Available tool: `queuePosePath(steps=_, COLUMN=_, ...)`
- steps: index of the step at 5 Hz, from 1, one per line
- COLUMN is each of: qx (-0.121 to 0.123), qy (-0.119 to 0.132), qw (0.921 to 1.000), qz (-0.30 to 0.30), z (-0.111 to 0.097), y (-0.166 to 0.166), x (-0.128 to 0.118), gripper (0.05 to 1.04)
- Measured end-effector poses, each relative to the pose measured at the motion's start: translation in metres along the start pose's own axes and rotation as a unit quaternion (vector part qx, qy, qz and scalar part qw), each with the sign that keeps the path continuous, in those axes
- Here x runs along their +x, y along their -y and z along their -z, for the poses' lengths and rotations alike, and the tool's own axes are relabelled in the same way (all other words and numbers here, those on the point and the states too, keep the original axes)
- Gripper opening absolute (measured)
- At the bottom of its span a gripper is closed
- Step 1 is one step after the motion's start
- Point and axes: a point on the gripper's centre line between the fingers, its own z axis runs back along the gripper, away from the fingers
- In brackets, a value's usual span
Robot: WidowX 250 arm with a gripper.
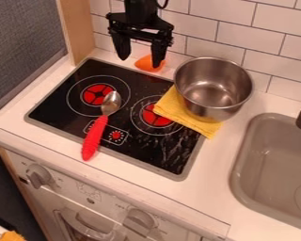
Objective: Move the red spoon to the left side of the burner.
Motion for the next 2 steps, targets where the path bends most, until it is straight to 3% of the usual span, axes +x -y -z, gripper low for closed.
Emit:
queuePosePath(steps=1, qx=-0.001, qy=-0.025, qw=0.9997, qz=-0.005, z=0.018, y=0.001, x=-0.011, gripper=1.000)
queuePosePath(steps=2, qx=0.012, qy=-0.042, qw=0.9991, qz=0.004, z=0.020, y=0.000, x=-0.057, gripper=1.000)
